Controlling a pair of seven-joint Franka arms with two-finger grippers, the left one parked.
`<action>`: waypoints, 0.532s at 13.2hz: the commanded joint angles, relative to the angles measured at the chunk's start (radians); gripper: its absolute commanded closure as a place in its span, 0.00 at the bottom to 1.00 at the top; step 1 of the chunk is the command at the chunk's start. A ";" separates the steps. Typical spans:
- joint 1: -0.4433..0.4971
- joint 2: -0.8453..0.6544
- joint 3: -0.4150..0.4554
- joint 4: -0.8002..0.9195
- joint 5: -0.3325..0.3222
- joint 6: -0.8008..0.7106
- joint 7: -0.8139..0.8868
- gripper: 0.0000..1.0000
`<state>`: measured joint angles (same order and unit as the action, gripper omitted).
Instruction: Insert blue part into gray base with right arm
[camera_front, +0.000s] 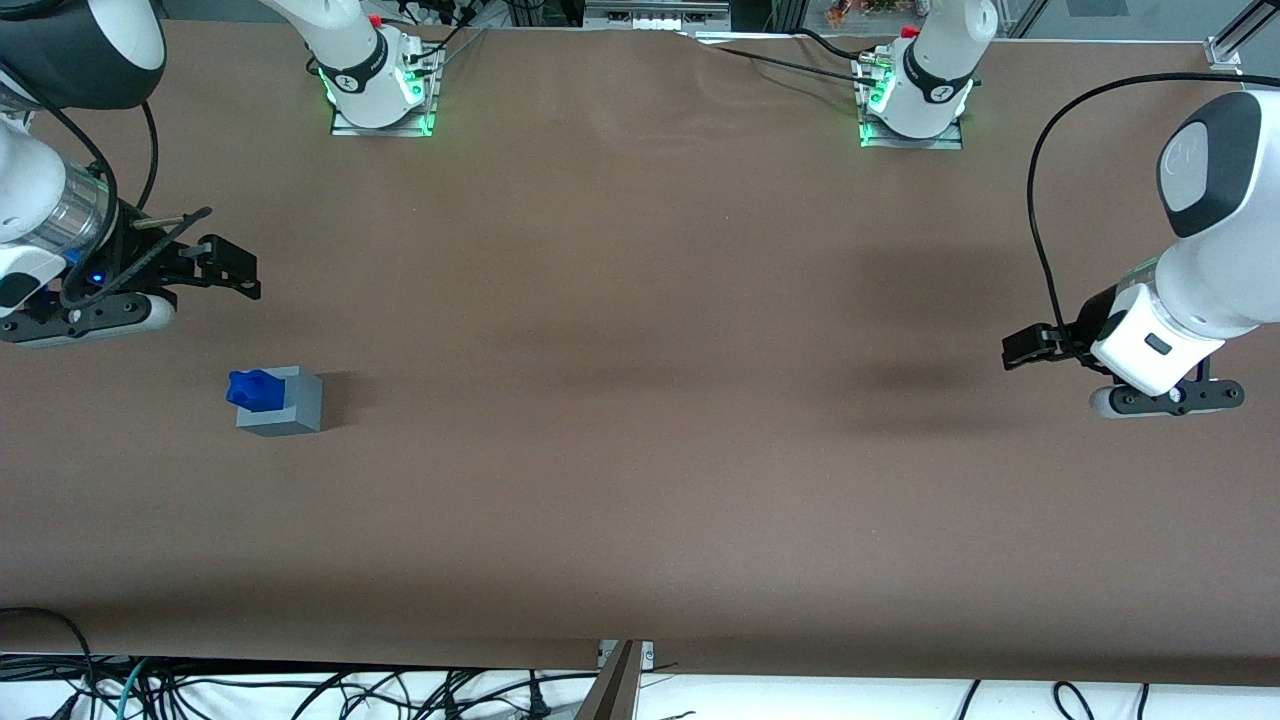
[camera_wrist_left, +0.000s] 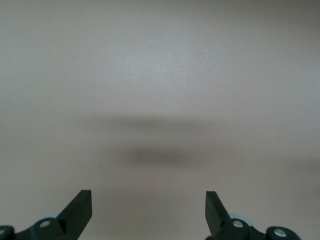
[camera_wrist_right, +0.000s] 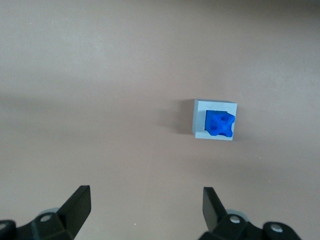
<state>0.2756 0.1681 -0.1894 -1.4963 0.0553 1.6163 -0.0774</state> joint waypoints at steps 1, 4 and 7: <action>-0.004 -0.084 0.013 -0.071 -0.023 -0.012 0.025 0.01; -0.057 -0.091 0.053 -0.071 -0.035 -0.015 0.018 0.01; -0.295 -0.119 0.288 -0.107 -0.038 -0.010 0.021 0.01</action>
<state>0.1248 0.0962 -0.0501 -1.5503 0.0308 1.6027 -0.0740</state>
